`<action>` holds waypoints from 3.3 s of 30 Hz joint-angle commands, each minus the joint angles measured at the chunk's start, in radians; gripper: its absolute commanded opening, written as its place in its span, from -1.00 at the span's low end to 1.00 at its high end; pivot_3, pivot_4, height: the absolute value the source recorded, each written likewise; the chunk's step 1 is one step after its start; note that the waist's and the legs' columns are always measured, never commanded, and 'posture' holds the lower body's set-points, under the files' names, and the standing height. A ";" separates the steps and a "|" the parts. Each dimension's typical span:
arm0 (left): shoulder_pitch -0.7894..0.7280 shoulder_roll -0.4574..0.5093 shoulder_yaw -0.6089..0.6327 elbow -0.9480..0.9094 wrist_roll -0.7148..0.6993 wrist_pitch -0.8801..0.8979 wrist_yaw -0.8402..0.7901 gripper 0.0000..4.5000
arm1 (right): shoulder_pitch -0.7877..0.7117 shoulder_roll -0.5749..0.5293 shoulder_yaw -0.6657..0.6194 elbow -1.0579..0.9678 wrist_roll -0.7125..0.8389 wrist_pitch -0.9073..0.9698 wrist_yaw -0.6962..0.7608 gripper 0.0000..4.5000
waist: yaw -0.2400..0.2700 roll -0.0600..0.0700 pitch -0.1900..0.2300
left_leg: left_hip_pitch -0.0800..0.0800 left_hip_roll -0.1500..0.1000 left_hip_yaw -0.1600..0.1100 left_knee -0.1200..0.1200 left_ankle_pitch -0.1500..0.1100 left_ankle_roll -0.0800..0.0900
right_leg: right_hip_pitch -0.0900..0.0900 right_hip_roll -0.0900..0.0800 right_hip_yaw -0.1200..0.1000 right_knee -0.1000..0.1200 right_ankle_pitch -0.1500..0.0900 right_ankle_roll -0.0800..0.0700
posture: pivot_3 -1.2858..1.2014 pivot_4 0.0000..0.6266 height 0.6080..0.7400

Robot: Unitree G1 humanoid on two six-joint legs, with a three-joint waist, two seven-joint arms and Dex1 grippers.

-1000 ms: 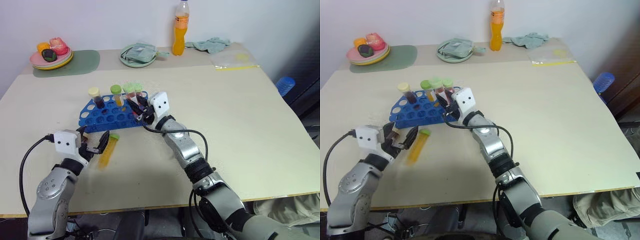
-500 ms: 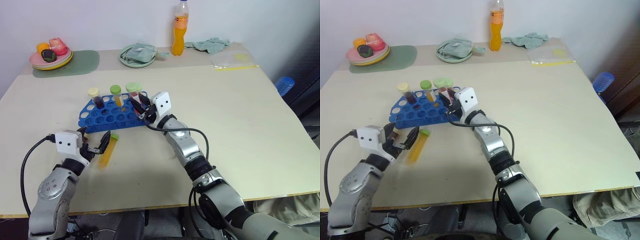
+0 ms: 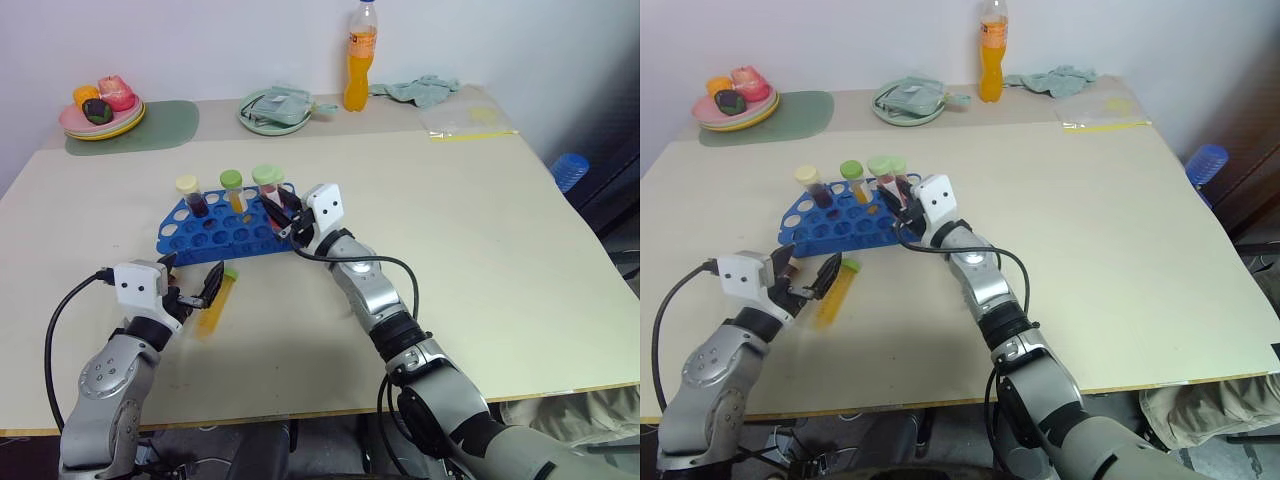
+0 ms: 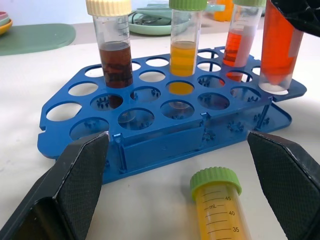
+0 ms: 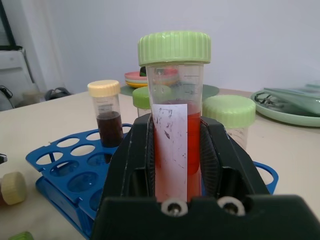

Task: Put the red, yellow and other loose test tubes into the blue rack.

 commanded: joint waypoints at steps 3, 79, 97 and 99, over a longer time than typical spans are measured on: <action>-0.008 0.003 0.006 -0.036 0.003 -0.018 0.000 1.00 | -0.005 0.025 -0.008 0.001 -0.003 -0.002 -0.001 -0.63 | 0.000 0.000 0.000 | 0.000 0.000 0.000 0.000 0.000 0.000 | 0.000 0.000 0.000 0.000 0.000 0.000 | 0.03 -0.52 1.00; -0.322 0.504 0.017 -0.285 -0.572 0.505 0.509 -0.65 | 0.292 -0.605 0.088 -0.840 0.209 0.463 0.618 0.87 | 0.016 0.000 0.001 | 0.001 0.001 0.005 -0.001 0.000 -0.001 | 0.003 -0.002 0.001 -0.002 -0.001 -0.002 | 0.03 -0.52 1.00; -0.409 -0.165 -0.373 0.339 0.424 -0.464 0.632 -0.65 | 0.318 -0.550 0.085 -0.837 0.181 0.464 0.539 0.87 | 0.034 -0.003 0.000 | 0.002 -0.002 0.004 0.002 -0.001 0.001 | 0.006 -0.002 0.000 -0.004 0.000 0.001 | 0.03 -0.52 1.00; -0.415 -0.183 -0.363 0.374 0.438 -0.491 0.624 -0.65 | 0.321 -0.552 0.085 -0.839 0.182 0.465 0.536 0.87 | 0.034 -0.003 0.000 | 0.002 -0.002 0.004 0.002 -0.001 0.001 | 0.006 -0.002 0.000 -0.004 0.000 0.001 | 0.03 -0.52 1.00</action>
